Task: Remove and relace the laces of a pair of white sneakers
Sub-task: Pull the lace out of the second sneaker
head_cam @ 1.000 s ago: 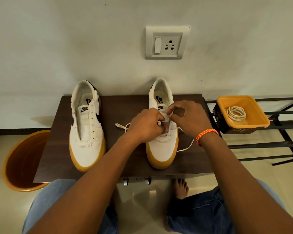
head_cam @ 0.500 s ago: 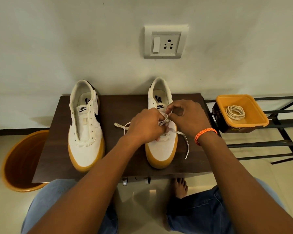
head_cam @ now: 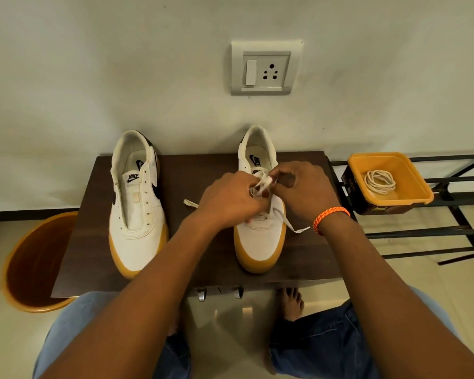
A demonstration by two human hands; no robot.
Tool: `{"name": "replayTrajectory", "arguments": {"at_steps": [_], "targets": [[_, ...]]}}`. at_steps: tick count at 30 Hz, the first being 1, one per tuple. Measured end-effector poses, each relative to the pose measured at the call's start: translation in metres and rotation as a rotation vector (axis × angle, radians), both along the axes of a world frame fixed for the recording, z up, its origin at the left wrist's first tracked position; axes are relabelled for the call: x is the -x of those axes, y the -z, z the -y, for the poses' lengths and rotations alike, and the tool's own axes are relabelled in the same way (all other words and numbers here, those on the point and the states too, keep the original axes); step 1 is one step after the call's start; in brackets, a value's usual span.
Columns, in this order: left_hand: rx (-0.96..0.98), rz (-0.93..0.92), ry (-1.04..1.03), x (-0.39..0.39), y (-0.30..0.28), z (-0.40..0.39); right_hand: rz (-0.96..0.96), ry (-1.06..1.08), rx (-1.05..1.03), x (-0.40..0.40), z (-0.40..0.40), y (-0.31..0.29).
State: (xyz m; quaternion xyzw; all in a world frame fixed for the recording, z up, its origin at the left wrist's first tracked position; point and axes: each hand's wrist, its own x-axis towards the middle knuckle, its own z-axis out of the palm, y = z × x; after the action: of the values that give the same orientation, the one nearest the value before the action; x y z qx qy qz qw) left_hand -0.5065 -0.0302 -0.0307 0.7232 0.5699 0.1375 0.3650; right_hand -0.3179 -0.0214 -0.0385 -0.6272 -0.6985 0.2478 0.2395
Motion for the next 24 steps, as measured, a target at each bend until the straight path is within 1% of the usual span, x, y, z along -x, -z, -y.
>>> {"name": "replayTrajectory", "arguments": {"at_steps": [1,3,6,11,13,16,17,18,19,21,24], "targets": [[0.000,-0.046,0.008,-0.004,0.004,0.001,-0.001,0.000,-0.006,0.000,0.000,0.000],[-0.013,-0.072,-0.008,-0.008,0.008,0.002,-0.005,0.000,-0.016,0.000,0.000,0.000],[-0.027,-0.049,-0.005,-0.007,0.007,0.001,0.001,0.000,-0.018,0.001,0.000,0.000],[0.049,-0.019,0.029,-0.004,0.007,-0.003,-0.016,0.004,-0.019,0.000,0.000,0.002],[0.094,0.083,0.033,0.001,0.004,-0.005,-0.026,0.009,-0.018,0.000,0.000,0.001],[0.230,0.311,-0.009,0.014,-0.007,-0.008,-0.030,0.002,-0.007,-0.002,0.000,-0.001],[0.245,0.345,-0.026,0.018,-0.009,-0.008,-0.029,0.000,-0.004,-0.002,0.000,-0.001],[0.233,0.344,-0.039,0.020,-0.010,-0.009,-0.028,-0.001,0.000,-0.002,0.000,-0.001],[0.191,0.304,-0.045,0.019,-0.010,-0.009,-0.026,0.000,0.001,-0.002,0.000,-0.001],[0.085,0.170,-0.022,0.014,-0.007,-0.008,-0.020,-0.001,-0.004,-0.001,0.000,0.000],[0.070,0.055,0.041,0.003,0.003,-0.002,-0.012,-0.002,-0.013,0.000,-0.001,0.002]]}}
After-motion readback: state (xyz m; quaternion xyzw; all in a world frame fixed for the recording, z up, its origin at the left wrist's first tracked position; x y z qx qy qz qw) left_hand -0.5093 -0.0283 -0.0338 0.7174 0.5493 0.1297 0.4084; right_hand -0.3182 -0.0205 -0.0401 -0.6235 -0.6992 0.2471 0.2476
